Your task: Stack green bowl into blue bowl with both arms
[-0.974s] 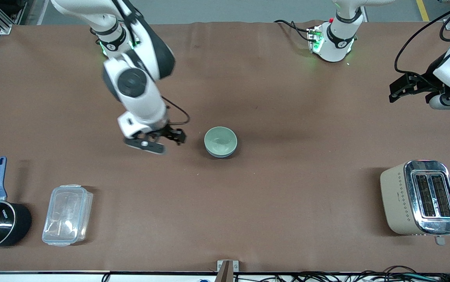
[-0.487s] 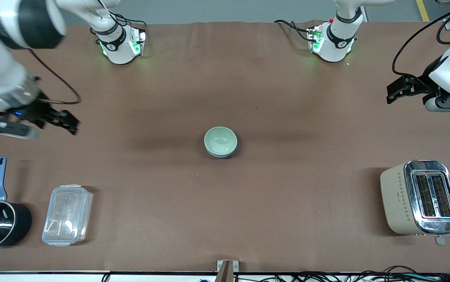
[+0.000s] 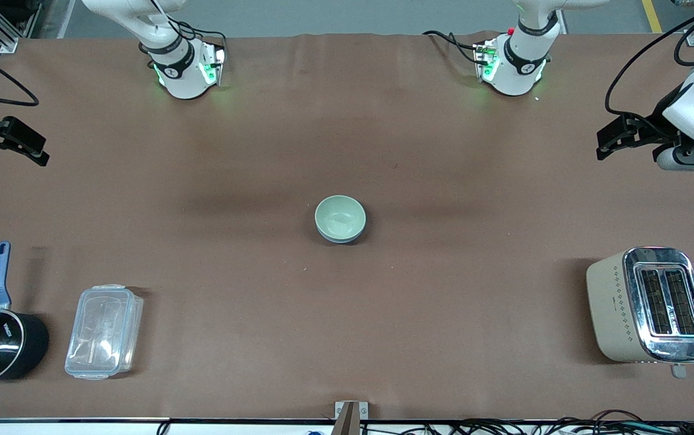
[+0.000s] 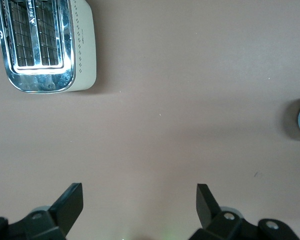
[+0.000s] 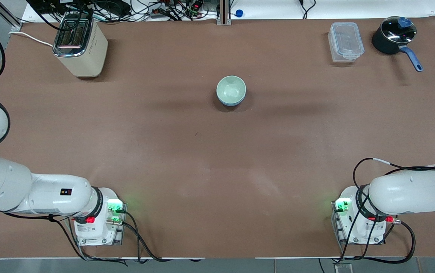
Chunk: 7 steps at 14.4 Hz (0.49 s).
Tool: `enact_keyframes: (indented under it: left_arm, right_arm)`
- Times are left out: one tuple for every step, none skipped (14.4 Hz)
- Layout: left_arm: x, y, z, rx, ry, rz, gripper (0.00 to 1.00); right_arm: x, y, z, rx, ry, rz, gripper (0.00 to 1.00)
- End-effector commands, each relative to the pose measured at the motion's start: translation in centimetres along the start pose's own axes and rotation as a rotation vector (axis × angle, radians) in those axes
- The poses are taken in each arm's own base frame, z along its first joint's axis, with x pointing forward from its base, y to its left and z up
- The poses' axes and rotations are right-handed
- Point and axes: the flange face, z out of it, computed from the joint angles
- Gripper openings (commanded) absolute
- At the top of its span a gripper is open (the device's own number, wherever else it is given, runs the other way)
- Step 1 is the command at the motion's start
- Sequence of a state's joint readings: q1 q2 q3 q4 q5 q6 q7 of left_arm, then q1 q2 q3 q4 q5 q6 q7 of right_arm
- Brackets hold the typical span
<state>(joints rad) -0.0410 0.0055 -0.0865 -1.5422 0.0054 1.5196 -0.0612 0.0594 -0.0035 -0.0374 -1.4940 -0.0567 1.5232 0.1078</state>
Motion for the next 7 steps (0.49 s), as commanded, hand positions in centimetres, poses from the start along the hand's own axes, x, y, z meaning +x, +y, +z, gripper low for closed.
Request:
enact_keyframes:
  left_arm:
    - [0.26,-0.40,-1.12,-0.006,0.023,0.006,1.00]
    - [0.24,-0.40,-1.40,-0.006,0.028,0.004,1.00]
    - [0.24,-0.40,-1.40,-0.006,0.028,0.004,1.00]
    - [0.26,-0.24,-1.30,-0.006,0.025,0.007,1.00]
    - [0.21,-0.15,-1.32,-0.006,0.025,0.009,1.00]
    - [0.24,-0.15,-1.22,-0.006,0.022,0.009,1.00]
    - [0.24,-0.07,-1.22,-0.006,0.022,0.011,1.00]
  right_arm:
    - [0.26,-0.37,0.22,0.036,-0.013,-0.019,1.00]
    - [0.20,-0.50,0.26,0.048,-0.019,-0.020,1.00]
    - [0.20,-0.50,0.26,0.048,-0.019,-0.020,1.00]
    - [0.20,-0.42,0.33,0.048,-0.021,-0.021,1.00]
    - [0.20,-0.42,0.33,0.048,-0.021,-0.023,1.00]
    - [0.20,-0.42,0.33,0.048,-0.021,-0.021,1.00]
    - [0.19,-0.42,0.35,0.048,-0.022,-0.023,1.00]
